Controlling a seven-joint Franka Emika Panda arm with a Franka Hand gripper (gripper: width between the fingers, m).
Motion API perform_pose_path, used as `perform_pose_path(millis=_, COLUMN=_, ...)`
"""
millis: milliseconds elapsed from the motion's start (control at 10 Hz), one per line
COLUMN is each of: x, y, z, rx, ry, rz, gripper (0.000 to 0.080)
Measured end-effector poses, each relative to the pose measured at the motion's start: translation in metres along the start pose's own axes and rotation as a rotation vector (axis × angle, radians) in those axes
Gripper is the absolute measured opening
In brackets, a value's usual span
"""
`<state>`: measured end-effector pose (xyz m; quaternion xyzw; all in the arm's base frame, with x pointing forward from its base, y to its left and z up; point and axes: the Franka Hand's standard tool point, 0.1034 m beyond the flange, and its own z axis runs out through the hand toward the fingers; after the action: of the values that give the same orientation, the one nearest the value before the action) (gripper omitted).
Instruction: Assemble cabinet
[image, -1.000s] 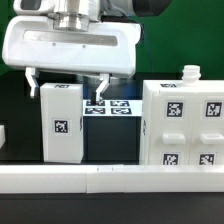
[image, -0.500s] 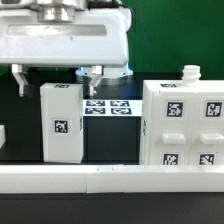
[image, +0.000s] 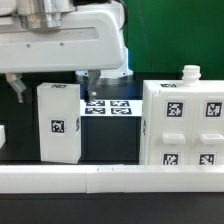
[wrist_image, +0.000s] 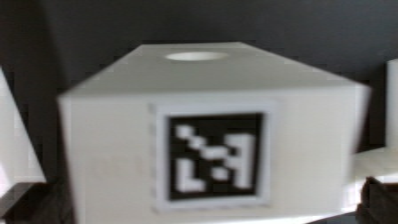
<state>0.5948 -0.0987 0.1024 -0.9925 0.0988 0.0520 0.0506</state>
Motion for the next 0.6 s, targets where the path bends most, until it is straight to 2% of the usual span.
perform_pose_path(millis=400, x=-0.004, y=0.000, z=0.007, rx=0.039, ry=-0.269, rz=-0.002, gripper=0.0796)
perform_pose_path(millis=500, x=0.000, y=0.009, z=0.010, rx=0.036, ry=-0.363, rz=0.000, gripper=0.0796)
perform_pose_path(millis=600, x=0.023, y=0.015, z=0.015, rx=0.017, ry=-0.353, rz=0.007, gripper=0.0796)
